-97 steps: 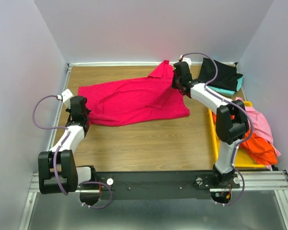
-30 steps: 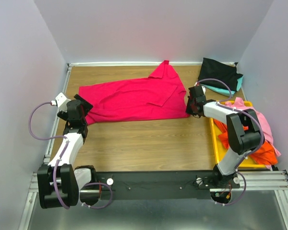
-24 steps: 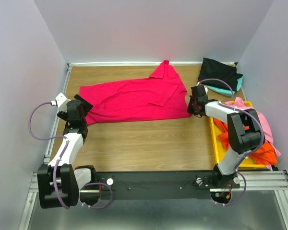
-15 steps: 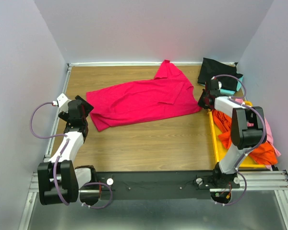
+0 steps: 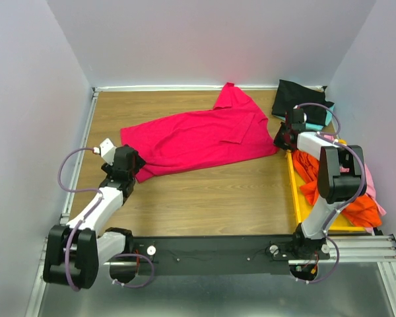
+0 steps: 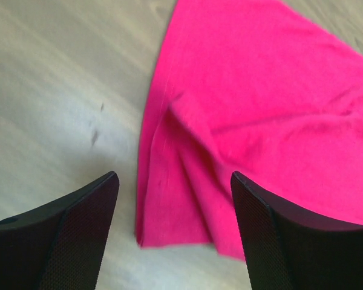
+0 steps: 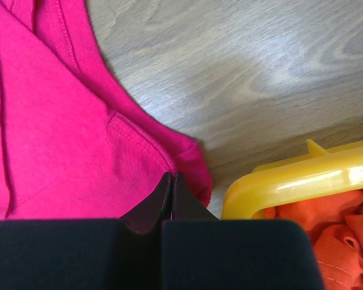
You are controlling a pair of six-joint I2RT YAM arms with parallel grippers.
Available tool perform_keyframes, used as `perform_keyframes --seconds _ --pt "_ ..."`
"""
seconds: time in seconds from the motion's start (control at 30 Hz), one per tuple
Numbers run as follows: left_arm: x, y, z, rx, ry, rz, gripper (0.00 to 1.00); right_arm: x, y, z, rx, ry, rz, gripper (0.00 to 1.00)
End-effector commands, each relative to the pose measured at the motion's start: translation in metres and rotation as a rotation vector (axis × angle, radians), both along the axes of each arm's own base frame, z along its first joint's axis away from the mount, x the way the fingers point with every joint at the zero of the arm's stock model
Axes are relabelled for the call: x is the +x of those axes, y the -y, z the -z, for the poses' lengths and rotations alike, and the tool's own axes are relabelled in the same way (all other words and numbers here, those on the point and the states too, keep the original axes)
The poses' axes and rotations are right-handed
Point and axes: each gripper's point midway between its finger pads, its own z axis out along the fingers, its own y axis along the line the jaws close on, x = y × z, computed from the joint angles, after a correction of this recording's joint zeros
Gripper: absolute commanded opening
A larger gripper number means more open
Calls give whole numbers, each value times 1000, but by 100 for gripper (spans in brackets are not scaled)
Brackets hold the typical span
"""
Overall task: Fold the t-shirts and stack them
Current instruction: Fold the tshirt
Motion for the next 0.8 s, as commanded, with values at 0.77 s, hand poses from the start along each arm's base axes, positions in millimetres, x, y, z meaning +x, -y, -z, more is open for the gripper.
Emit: perform_keyframes --seconds 0.77 --pt "-31 28 57 -19 -263 113 61 7 -10 -21 75 79 -57 1"
